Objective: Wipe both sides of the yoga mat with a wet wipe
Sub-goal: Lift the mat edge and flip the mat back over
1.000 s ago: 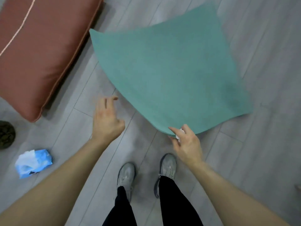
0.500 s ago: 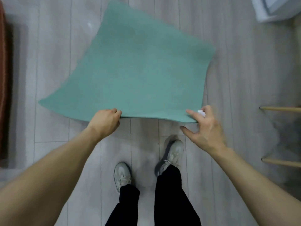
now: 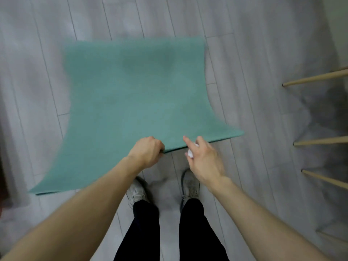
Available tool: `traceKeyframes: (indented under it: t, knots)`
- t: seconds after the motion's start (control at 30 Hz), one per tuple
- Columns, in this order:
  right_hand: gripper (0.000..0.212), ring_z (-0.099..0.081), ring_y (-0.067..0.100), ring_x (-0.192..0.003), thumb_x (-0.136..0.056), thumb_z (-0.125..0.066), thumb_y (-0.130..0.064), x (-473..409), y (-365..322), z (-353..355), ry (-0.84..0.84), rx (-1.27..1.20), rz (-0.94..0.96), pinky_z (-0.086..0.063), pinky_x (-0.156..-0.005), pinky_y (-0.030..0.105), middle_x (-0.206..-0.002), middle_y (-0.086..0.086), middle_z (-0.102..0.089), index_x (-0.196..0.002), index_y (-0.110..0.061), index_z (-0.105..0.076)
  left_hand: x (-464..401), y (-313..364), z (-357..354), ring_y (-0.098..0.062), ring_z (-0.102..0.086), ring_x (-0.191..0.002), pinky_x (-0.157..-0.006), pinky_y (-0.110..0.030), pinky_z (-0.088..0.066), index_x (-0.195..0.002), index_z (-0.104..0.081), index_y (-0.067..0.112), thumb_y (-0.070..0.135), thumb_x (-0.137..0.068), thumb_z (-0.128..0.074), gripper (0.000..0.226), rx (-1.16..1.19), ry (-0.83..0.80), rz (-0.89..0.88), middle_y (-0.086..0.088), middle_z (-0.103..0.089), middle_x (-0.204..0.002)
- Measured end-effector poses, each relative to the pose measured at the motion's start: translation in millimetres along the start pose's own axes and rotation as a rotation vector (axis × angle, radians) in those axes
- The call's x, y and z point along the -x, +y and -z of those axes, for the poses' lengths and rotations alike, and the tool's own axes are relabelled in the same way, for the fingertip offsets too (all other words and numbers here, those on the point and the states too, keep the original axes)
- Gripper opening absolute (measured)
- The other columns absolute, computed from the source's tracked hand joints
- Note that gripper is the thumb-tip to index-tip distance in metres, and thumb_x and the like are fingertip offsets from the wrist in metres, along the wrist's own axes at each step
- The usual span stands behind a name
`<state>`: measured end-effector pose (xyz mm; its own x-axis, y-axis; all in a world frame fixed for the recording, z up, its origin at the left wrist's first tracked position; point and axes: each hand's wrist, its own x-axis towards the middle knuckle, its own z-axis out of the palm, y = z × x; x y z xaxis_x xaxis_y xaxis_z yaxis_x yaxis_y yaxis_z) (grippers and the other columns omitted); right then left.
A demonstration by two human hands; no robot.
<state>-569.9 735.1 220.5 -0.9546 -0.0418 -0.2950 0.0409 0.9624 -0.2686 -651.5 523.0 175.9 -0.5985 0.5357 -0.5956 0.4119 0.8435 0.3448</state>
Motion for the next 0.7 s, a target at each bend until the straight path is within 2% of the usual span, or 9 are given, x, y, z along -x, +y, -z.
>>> traceKeyframes:
  t: [0.1,0.23,0.3,0.37,0.43,0.47,0.53,0.6,0.7]
  knots:
    - [0.052,-0.062,0.039,-0.097,-0.100,-0.058,-0.021,6.1,27.8,-6.3,-0.132,-0.076,-0.150,-0.052,-0.076,0.045,-0.116,0.010,-0.054,-0.151,-0.024,-0.049,-17.0,32.7,-8.9,-0.039,-0.066,-0.085,-0.066,-0.036,-0.051,-0.086,-0.070,0.019,0.033,-0.092,-0.067,0.016,0.072,0.011,0.011,-0.011,-0.073,-0.085]
    - [0.074,-0.063,0.035,-0.093,-0.097,-0.063,-0.021,26.7,48.0,2.2,0.019,-0.170,-0.311,-0.048,-0.070,0.041,-0.126,0.009,-0.057,-0.163,-0.019,-0.030,-30.8,62.2,-10.9,-0.040,-0.065,-0.083,-0.065,-0.038,-0.051,-0.082,-0.064,0.016,0.034,-0.094,-0.067,0.022,0.126,0.076,0.028,-0.010,-0.072,-0.082]
    - [0.069,-0.066,0.033,-0.100,-0.095,-0.066,-0.021,41.1,49.8,4.3,0.087,-0.267,-0.367,-0.054,-0.075,0.042,-0.133,0.007,-0.061,-0.158,-0.017,-0.037,-37.9,76.4,-4.0,-0.039,-0.065,-0.082,-0.066,-0.040,-0.053,-0.085,-0.067,0.016,0.030,-0.093,-0.068,0.016,0.148,0.097,0.021,-0.010,-0.073,-0.081]
    - [0.048,-0.068,0.034,-0.098,-0.097,-0.067,-0.028,57.0,49.4,3.4,0.075,-0.346,-0.372,-0.056,-0.075,0.044,-0.124,0.006,-0.064,-0.142,-0.018,-0.054,-46.1,95.1,6.8,-0.039,-0.065,-0.081,-0.067,-0.040,-0.053,-0.088,-0.068,0.017,0.026,-0.090,-0.068,0.009,0.136,0.078,-0.026,-0.010,-0.073,-0.081]
    - [0.041,-0.067,0.034,-0.091,-0.100,-0.065,-0.036,66.6,51.6,3.0,0.046,-0.431,-0.402,-0.055,-0.071,0.044,-0.112,0.005,-0.064,-0.138,-0.022,-0.060,-53.5,114.2,16.8,-0.037,-0.067,-0.083,-0.068,-0.038,-0.052,-0.091,-0.070,0.018,0.019,-0.087,-0.065,0.007,0.109,-0.007,-0.098,-0.008,-0.073,-0.083]
    - [0.045,-0.065,0.033,-0.088,-0.102,-0.062,-0.036,69.4,54.2,1.6,0.018,-0.438,-0.404,-0.054,-0.070,0.044,-0.107,0.004,-0.062,-0.145,-0.027,-0.056,-56.3,122.7,19.9,-0.035,-0.067,-0.084,-0.069,-0.036,-0.051,-0.094,-0.073,0.017,0.015,-0.087,-0.062,0.013,0.095,-0.063,-0.124,-0.007,-0.074,-0.084]
    - [0.062,-0.061,0.031,-0.084,-0.105,-0.055,-0.030,70.5,59.4,-2.9,-0.081,-0.342,-0.335,-0.050,-0.068,0.043,-0.102,0.004,-0.055,-0.162,-0.038,-0.033,-60.0,133.0,25.9,-0.034,-0.066,-0.083,-0.070,-0.034,-0.050,-0.098,-0.076,0.014,0.012,-0.089,-0.059,0.020,0.073,-0.125,-0.130,-0.007,-0.074,-0.085]
    - [0.076,-0.062,0.032,-0.087,-0.105,-0.051,-0.024,71.0,70.2,-8.7,-0.189,-0.235,-0.289,-0.041,-0.067,0.040,-0.108,0.007,-0.053,-0.167,-0.041,-0.011,-64.4,134.0,27.0,-0.035,-0.064,-0.080,-0.070,-0.036,-0.052,-0.097,-0.076,0.013,0.011,-0.088,-0.057,0.020,0.077,-0.114,-0.100,-0.007,-0.073,-0.080]
    - [0.083,-0.063,0.034,-0.089,-0.106,-0.050,-0.022,70.5,84.6,-24.5,-0.233,-0.165,-0.290,-0.039,-0.067,0.040,-0.111,0.008,-0.054,-0.166,-0.043,0.002,-68.4,129.5,27.8,-0.035,-0.065,-0.080,-0.072,-0.038,-0.056,-0.098,-0.077,0.017,0.007,-0.084,-0.055,0.027,0.076,-0.066,-0.059,-0.006,-0.075,-0.083]
